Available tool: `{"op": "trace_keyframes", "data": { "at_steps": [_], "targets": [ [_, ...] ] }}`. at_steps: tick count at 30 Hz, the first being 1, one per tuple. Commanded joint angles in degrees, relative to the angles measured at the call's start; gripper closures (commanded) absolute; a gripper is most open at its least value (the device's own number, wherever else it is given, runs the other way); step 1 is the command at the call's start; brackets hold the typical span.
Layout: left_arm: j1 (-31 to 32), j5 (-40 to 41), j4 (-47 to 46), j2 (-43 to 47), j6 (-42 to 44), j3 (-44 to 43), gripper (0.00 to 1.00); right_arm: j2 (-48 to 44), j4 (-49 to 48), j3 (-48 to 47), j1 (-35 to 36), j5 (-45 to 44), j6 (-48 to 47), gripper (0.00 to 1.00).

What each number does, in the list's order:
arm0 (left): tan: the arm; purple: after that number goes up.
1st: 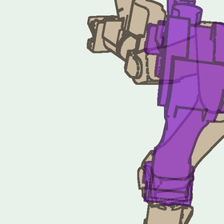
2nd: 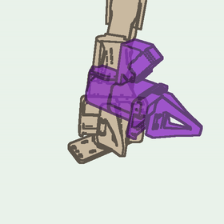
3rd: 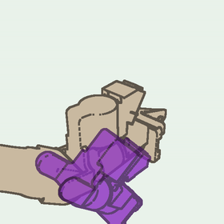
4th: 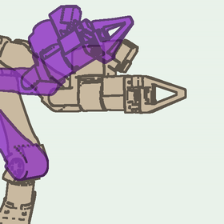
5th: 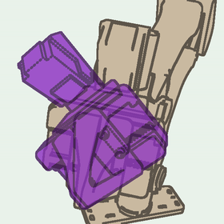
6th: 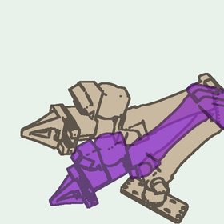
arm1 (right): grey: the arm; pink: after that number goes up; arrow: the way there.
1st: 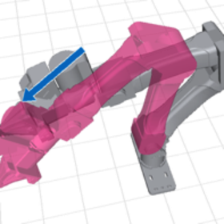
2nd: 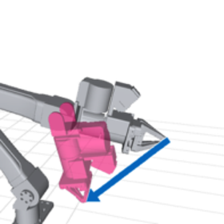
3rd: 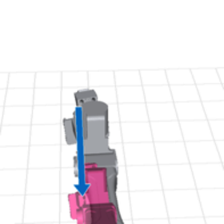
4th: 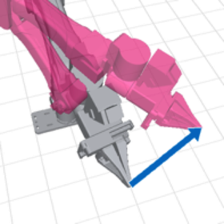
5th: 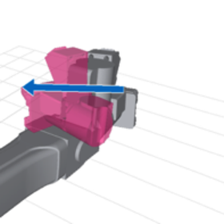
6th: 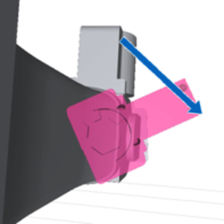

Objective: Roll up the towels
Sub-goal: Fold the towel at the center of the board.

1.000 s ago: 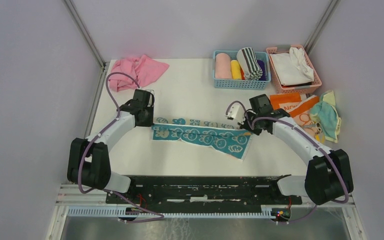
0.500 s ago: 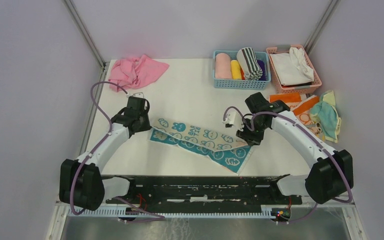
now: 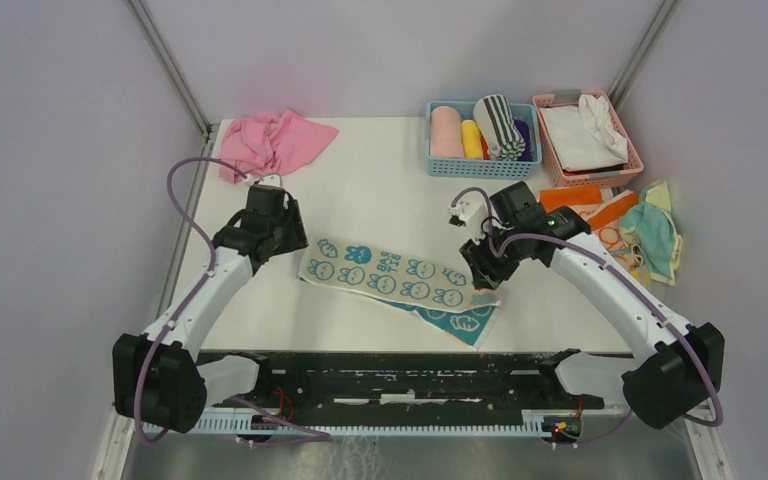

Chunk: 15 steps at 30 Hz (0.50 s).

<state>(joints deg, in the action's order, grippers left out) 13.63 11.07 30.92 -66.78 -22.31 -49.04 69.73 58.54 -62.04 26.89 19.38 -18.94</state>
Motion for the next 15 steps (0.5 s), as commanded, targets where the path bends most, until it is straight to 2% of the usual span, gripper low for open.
{"op": "trace_keyframes", "data": {
  "at_steps": [1,4,7,11,15],
  "targets": [
    [0.66,-6.43,-1.94,-3.35,-1.15,-4.40,0.37,1.95,-5.81,0.51,0.04,-8.87,22.90,0.51],
    [2.53,-7.72,-3.25,-7.21,-1.68,-4.57,0.37,0.92,-10.21,6.04,0.06,-13.05,33.47,0.51],
    [4.17,-8.89,-4.24,-11.30,-2.25,-5.41,0.37,0.04,-15.31,10.45,0.05,-16.49,39.98,0.50],
    [4.32,-7.56,-6.17,-16.50,-3.13,-5.35,0.39,3.22,-23.25,15.43,0.05,-19.88,44.28,0.49],
    [3.03,-6.89,-9.20,-20.19,-5.13,-3.74,0.41,11.21,-30.12,16.33,-0.09,-21.42,45.27,0.49]
  ]
}}
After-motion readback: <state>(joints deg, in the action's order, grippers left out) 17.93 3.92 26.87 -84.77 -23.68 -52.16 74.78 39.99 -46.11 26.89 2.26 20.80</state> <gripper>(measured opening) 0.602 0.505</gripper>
